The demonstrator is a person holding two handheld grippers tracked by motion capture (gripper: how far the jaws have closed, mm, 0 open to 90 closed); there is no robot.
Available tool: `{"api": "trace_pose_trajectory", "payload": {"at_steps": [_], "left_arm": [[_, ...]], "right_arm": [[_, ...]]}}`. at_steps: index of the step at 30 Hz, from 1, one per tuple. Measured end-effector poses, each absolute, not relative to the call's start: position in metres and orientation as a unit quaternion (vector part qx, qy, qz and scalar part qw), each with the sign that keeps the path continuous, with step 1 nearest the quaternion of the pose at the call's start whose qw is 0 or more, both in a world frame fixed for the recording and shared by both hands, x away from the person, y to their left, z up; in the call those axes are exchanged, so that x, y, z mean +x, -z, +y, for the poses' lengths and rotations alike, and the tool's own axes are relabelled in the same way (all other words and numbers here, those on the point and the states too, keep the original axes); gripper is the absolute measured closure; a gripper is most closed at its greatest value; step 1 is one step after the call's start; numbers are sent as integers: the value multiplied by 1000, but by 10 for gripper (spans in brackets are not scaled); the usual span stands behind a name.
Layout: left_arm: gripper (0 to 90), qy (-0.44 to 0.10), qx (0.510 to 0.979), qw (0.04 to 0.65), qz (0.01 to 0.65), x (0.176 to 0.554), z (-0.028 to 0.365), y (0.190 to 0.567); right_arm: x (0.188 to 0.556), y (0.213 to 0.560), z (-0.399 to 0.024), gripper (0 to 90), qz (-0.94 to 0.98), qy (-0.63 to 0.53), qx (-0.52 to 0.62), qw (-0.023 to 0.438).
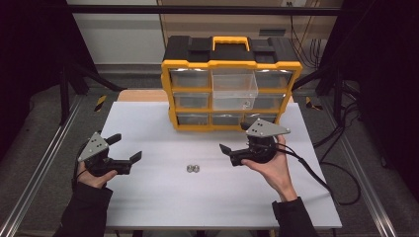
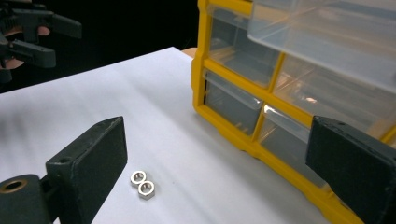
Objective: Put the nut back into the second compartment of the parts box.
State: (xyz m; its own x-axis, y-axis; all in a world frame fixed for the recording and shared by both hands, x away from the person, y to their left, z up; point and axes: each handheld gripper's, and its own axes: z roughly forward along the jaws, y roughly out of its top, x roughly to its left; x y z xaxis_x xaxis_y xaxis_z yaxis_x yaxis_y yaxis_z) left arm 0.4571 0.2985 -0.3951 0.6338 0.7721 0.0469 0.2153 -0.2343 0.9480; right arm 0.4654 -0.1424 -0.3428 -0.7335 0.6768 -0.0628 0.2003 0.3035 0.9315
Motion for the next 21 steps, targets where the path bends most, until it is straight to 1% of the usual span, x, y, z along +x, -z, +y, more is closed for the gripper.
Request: {"api": "trace_pose_trajectory", "payload": {"at_steps": [21], "left_arm": [[10, -269, 738, 521, 334, 457, 298, 395]], "right_arm": [[475, 376, -108, 64, 800, -493, 276, 201]]}}
